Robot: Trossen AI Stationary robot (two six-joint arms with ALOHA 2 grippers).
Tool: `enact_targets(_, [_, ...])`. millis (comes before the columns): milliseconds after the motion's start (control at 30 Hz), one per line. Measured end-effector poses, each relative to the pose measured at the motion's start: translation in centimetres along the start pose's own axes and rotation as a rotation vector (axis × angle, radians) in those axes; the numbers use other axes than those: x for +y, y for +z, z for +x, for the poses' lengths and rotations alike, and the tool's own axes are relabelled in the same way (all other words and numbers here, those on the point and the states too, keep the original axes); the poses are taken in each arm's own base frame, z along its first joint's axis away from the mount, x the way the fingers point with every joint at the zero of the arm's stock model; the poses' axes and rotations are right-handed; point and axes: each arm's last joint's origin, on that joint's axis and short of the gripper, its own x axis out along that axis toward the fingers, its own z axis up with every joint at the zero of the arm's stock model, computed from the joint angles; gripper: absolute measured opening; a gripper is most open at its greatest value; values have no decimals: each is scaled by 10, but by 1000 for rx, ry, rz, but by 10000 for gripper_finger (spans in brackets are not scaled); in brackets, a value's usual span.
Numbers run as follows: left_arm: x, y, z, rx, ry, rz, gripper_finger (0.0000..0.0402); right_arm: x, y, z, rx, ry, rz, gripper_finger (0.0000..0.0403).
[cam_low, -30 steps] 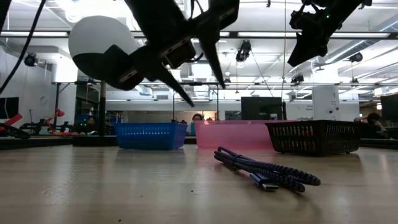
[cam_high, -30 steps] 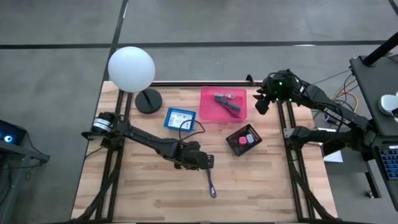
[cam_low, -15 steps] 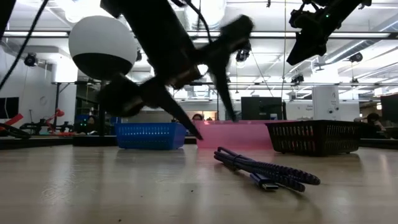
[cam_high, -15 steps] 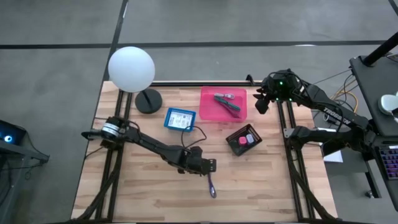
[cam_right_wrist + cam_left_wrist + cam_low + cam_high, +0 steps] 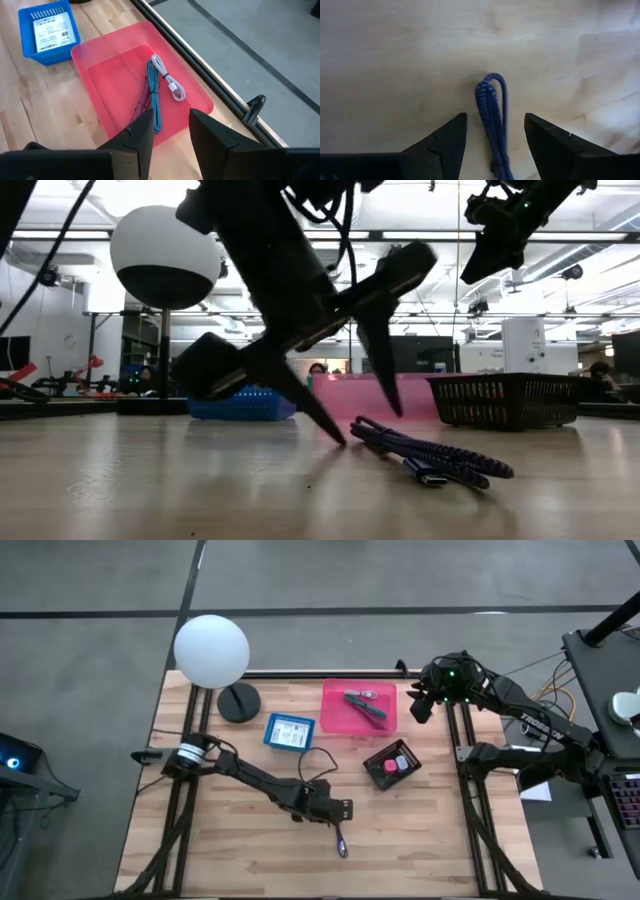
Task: Pick and place items into bin
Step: Put the purple charger cable into the pink bin
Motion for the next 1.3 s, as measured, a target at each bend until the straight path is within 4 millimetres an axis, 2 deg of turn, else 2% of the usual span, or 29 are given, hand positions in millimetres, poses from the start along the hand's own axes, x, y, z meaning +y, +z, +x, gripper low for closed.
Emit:
enact_targets(500, [3,0,5,4,3,-2,178,0,0,0,-1,-1,-1,105])
enact_targets(667, [5,0,6,25,22,1,129,0,0,0,-1,-1,1,98])
enact_targets(900, [9,-1,7,104,52,15,16,0,1,0,-7,-1,-2,88])
enact_targets(1300, [4,0,4,139,6,201,2,0,2,-1,-24,-2,-2,86])
